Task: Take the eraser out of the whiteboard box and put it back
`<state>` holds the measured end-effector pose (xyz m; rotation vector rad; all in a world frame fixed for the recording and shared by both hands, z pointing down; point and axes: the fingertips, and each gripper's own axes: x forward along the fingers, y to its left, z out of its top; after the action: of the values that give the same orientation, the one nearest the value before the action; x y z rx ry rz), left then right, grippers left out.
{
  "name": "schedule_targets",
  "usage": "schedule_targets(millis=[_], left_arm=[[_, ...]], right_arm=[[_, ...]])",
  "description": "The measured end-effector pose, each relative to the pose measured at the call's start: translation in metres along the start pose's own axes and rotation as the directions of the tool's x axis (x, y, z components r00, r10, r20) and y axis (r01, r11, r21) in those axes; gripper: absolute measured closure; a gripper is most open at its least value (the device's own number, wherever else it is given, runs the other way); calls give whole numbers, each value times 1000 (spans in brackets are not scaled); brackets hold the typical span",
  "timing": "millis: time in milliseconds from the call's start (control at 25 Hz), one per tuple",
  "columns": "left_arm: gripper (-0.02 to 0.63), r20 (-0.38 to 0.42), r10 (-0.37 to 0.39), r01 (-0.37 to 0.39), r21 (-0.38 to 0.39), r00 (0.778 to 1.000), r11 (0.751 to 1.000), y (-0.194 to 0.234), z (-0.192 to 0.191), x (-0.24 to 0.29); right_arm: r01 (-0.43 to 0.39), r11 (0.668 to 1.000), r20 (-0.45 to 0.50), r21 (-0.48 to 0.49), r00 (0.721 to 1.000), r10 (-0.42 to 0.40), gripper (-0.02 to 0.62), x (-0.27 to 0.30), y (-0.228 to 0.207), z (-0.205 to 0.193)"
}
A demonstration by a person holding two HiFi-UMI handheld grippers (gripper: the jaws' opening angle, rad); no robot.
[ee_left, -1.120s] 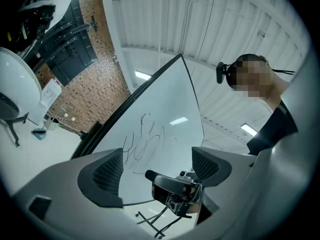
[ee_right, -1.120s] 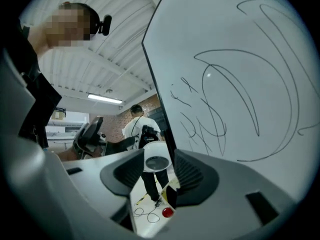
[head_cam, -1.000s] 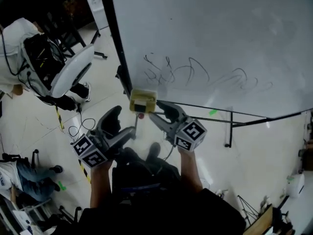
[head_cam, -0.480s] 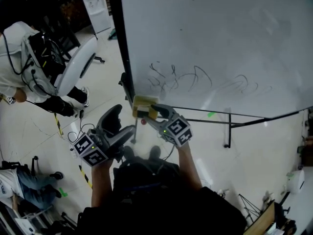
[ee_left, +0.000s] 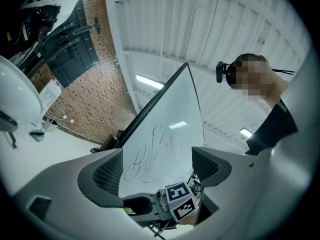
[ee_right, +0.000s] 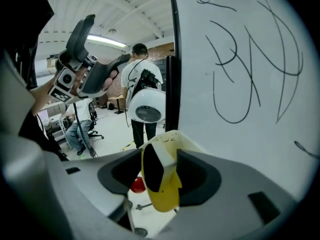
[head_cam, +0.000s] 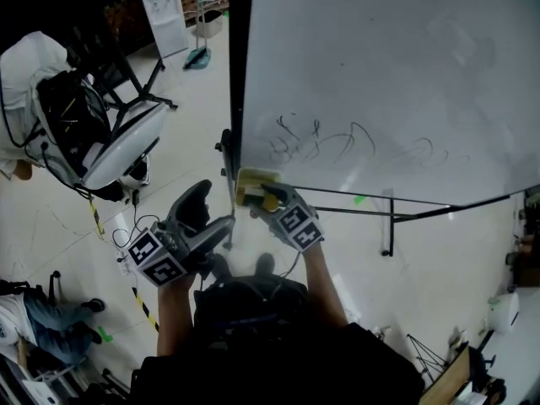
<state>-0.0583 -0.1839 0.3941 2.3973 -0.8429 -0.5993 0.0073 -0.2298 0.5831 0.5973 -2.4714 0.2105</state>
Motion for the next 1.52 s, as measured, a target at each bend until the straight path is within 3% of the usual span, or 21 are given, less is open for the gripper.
schedule_targets(millis=[320, 840, 1200, 1520], left_arm=[[178, 2, -7, 7, -10, 1000, 1000, 0, 0, -2], [178, 1, 1, -1, -11, 1000, 1000, -1, -3, -1], [178, -9, -23, 23, -3, 1000, 1000, -11, -2, 0], [178, -19, -44, 45, 4, 999, 999, -19, -2, 3]], right_arm=[[23, 993, -63, -115, 998, -30, 379, 0, 6, -4], [65, 986, -58, -156, 996, -75, 428, -11, -1, -8], [138, 986, 106, -92, 986, -129, 434, -52, -5, 35], [151, 988, 302, 28, 941, -153, 436, -97, -11, 77]])
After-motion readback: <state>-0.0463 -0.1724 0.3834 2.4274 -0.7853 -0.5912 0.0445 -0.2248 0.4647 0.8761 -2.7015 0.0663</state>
